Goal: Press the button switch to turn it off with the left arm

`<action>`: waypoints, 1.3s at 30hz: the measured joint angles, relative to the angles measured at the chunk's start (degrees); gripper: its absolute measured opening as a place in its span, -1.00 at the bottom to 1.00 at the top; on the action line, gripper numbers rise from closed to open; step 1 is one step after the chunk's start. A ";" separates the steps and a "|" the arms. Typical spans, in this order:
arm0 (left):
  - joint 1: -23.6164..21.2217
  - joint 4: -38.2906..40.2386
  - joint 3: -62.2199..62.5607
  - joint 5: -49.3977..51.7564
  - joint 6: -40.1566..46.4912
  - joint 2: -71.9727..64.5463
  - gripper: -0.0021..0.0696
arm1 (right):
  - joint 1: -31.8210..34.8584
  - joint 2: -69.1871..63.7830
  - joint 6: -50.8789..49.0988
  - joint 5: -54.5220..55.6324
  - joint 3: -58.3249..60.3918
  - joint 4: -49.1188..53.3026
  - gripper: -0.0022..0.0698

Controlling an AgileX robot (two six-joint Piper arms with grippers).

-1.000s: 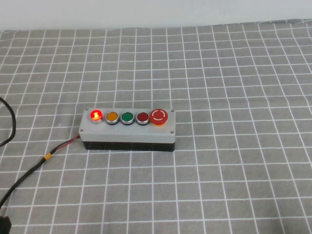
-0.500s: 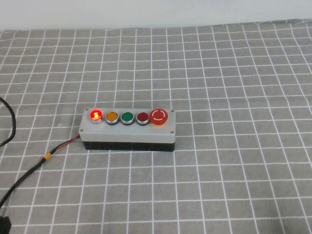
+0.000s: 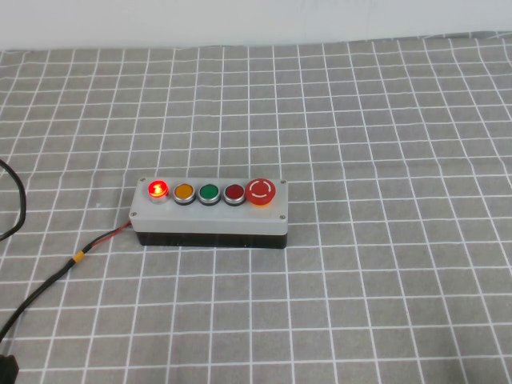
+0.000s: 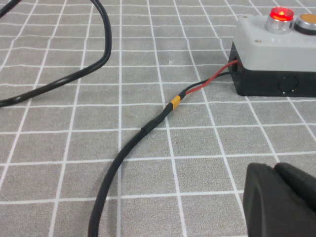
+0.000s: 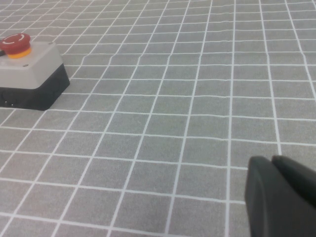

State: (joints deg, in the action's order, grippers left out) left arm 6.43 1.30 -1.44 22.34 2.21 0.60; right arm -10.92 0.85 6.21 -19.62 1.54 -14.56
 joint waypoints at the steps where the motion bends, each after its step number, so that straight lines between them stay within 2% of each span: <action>1: 0.00 0.00 0.00 0.00 0.00 0.00 -0.95 | 0.00 0.00 0.00 0.00 0.00 0.00 -0.98; 31: 0.00 -0.12 0.00 -0.21 0.00 0.00 -0.95 | 0.00 0.00 0.00 0.00 0.00 0.00 -0.98; 39: 0.00 -4.85 0.00 -1.36 -0.51 0.00 -0.95 | 0.00 0.00 0.00 0.00 0.00 0.00 -0.98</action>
State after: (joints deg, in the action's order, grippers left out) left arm 6.43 -3.55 -1.44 20.97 1.70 0.60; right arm -10.92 0.85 6.21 -19.62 1.54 -14.56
